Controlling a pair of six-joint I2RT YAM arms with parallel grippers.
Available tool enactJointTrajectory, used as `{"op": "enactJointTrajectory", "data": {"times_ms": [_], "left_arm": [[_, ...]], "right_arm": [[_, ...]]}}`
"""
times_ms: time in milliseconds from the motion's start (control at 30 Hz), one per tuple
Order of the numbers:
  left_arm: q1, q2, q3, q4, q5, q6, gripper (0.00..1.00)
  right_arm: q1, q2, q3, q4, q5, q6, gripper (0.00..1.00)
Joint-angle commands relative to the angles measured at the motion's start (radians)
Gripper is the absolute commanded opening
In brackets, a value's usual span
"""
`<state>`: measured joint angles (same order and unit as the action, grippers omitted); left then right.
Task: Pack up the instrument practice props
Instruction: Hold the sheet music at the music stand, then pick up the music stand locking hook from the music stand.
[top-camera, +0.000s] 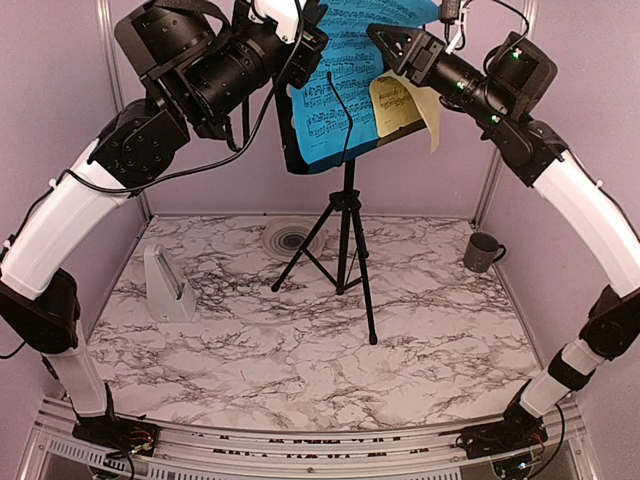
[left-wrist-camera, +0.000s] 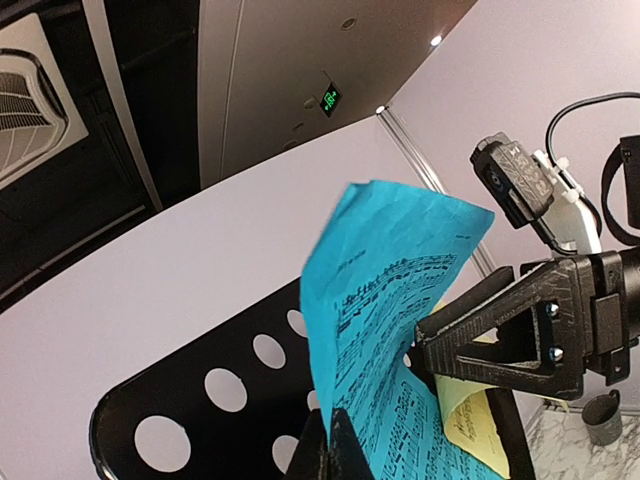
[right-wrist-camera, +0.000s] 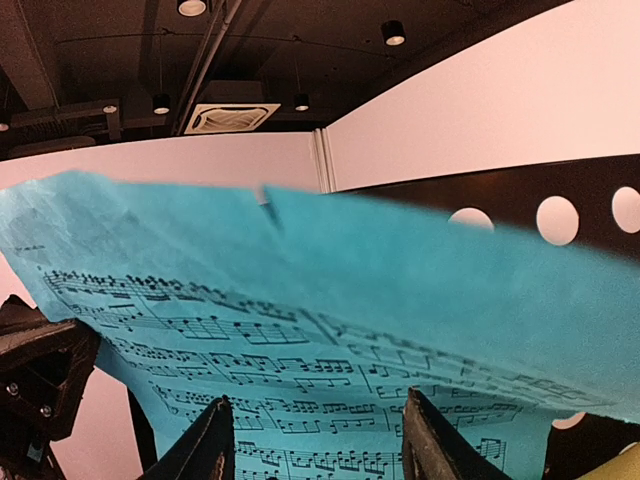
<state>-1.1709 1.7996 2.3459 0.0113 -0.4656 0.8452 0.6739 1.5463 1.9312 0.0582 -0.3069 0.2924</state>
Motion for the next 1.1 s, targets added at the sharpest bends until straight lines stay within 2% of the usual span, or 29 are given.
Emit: {"op": "enactJointTrajectory", "data": {"times_ms": [0, 433, 833, 1067], "left_arm": [[-0.004, 0.013, 0.028, 0.061, -0.029, 0.0, 0.0], [-0.007, 0.019, 0.029, 0.083, -0.055, -0.001, 0.0], [-0.013, 0.018, 0.029, 0.087, -0.067, 0.008, 0.0], [-0.016, 0.018, 0.027, 0.087, -0.07, 0.009, 0.0]], "right_arm": [[0.011, -0.05, -0.012, -0.057, -0.028, 0.038, 0.54], [0.042, -0.123, -0.174, -0.187, -0.078, 0.122, 0.5], [0.117, -0.078, -0.098, -0.332, -0.016, 0.093, 0.49], [0.123, -0.051, -0.077, -0.349, 0.02, 0.09, 0.46]]}}
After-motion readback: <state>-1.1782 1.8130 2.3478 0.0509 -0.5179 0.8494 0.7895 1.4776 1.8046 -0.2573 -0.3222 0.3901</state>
